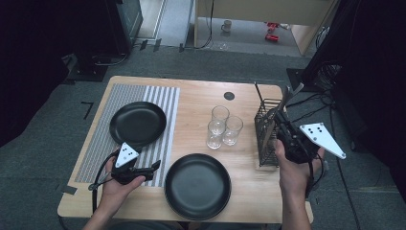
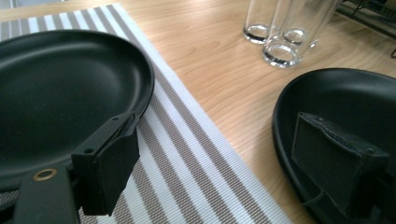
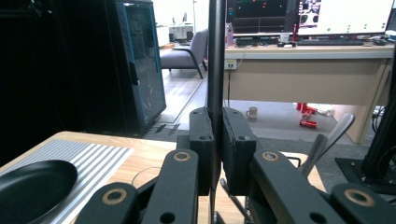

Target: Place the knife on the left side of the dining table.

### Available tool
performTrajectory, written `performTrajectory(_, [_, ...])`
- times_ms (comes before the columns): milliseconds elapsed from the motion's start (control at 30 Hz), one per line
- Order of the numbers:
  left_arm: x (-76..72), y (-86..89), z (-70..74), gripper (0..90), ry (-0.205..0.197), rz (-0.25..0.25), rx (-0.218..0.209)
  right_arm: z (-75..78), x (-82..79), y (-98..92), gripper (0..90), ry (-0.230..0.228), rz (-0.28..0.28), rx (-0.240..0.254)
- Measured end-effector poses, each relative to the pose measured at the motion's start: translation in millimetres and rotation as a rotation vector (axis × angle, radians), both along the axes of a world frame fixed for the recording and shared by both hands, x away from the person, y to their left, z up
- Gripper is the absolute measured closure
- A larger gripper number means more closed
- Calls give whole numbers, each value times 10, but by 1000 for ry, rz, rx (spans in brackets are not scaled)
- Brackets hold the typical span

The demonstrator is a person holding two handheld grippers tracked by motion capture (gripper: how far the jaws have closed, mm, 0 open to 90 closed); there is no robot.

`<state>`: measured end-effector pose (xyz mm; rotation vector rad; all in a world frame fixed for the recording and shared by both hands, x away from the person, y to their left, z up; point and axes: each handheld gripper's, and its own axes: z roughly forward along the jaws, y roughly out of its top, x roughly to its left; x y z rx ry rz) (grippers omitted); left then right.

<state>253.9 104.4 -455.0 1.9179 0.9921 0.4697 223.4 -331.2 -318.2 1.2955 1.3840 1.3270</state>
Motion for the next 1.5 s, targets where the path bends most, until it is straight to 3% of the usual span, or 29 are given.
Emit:
performTrajectory(633, [31,-270,171,154,-23,-55,-33,-53,-9,283,843,5,85,12])
performTrajectory(1500, [81,-479,369,155,-45,-100,-72,-76,23,715,843,-1,197,20])
